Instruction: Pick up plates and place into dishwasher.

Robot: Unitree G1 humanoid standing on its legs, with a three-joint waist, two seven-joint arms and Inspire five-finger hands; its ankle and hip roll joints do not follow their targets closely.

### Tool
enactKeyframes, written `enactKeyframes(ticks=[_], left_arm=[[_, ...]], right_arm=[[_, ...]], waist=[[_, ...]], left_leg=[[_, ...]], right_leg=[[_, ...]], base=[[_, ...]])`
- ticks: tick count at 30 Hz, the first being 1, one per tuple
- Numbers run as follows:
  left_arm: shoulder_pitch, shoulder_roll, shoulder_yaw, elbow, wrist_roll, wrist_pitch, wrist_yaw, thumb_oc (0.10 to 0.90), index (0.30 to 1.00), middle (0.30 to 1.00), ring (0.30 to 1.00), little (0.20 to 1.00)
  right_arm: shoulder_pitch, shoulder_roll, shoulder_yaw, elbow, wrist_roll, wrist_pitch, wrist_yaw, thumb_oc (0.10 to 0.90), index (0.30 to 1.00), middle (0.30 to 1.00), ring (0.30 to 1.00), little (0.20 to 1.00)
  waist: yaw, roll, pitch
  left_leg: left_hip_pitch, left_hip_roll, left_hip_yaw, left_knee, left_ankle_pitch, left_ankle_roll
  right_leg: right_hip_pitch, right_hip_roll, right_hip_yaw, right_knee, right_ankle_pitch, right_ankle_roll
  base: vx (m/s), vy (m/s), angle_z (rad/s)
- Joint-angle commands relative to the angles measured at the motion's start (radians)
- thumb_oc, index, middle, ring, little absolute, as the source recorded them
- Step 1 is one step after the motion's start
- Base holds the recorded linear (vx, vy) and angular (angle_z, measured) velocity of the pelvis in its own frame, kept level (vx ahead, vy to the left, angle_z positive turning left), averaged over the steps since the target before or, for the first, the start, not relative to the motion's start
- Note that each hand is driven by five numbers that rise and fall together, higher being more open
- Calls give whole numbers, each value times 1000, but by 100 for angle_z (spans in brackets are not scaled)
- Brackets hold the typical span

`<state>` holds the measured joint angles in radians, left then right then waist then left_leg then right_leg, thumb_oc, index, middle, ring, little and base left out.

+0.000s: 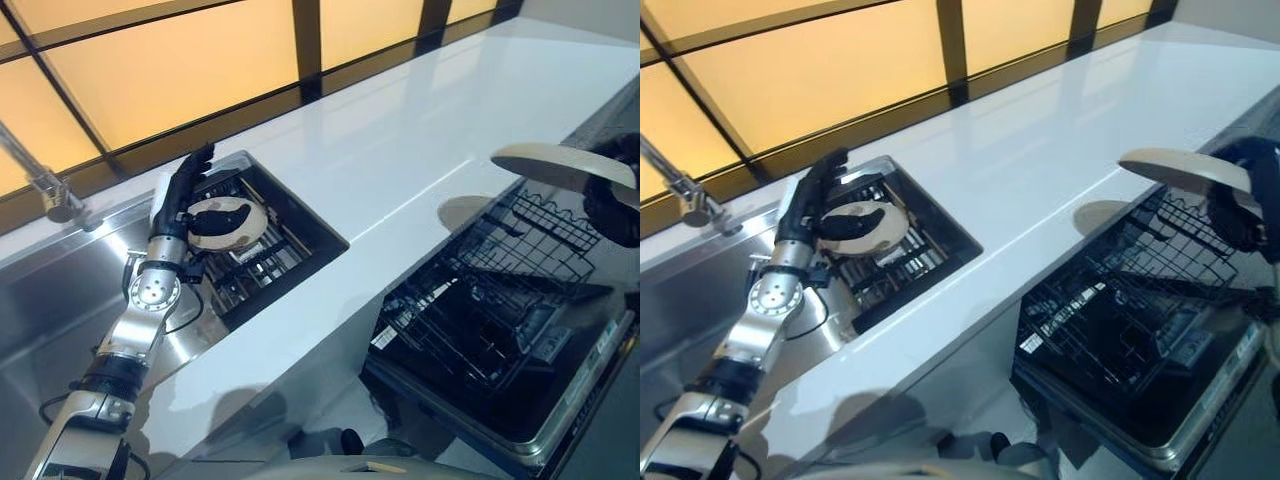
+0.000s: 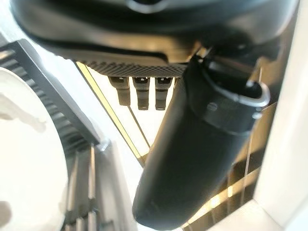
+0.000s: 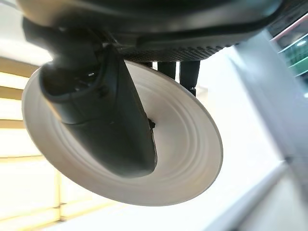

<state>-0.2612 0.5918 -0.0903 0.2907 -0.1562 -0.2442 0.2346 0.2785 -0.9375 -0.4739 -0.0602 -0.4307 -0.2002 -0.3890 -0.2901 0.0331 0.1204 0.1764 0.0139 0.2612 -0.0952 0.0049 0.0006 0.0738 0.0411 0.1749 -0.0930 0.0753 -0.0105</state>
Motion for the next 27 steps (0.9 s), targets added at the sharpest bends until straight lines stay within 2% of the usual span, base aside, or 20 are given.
enactKeyframes(ticks=[1,4,11,16,18,19,27], left_arm=[[-84,70,69,0,52,-128,52,800,900,900,900,900],[-78,65,74,-9,60,-127,50,800,900,900,900,900],[-115,55,40,-12,74,-117,47,800,900,900,900,900],[-140,30,-11,-30,111,-105,55,800,900,900,900,900],[-150,24,-39,-34,135,-108,63,800,900,900,900,900],[-167,18,-68,-38,140,-106,65,800,900,900,900,900],[-213,-2,-129,-57,140,-81,78,800,900,900,900,900]], right_arm=[[-36,-29,-143,8,59,-17,-60,100,300,300,300,200],[-23,-12,-145,27,78,3,-36,100,300,300,300,200],[-59,46,-24,60,141,52,152,100,300,300,300,200],[-143,96,150,102,170,122,241,100,300,300,300,200],[-195,117,231,135,168,173,253,100,300,300,300,200],[-238,134,296,173,172,222,267,100,300,300,300,200],[-373,190,468,262,123,339,282,100,300,300,300,200]], waist=[[-4,-22,-124],[-4,-24,-121],[3,-20,-115],[28,-19,-110],[41,-17,-109],[55,-17,-109],[86,-17,-107]], left_leg=[[24,-16,31,8,-120,64],[23,-15,34,8,-117,63],[23,-14,26,8,-111,62],[26,-17,10,8,-110,64],[28,-18,2,8,-111,64],[29,-18,-4,8,-111,63],[30,-19,-25,8,-108,61]], right_leg=[[19,30,3,6,-53,60],[17,31,9,6,-49,59],[17,29,1,6,-45,58],[23,25,-14,6,-47,52],[28,23,-24,6,-50,50],[32,20,-34,6,-52,49],[40,12,-62,6,-55,45]], base=[[9,9,-21],[-2,-2,-7],[4,-3,-3],[0,0,0],[0,1,7],[-2,-1,10],[-9,-2,12]])
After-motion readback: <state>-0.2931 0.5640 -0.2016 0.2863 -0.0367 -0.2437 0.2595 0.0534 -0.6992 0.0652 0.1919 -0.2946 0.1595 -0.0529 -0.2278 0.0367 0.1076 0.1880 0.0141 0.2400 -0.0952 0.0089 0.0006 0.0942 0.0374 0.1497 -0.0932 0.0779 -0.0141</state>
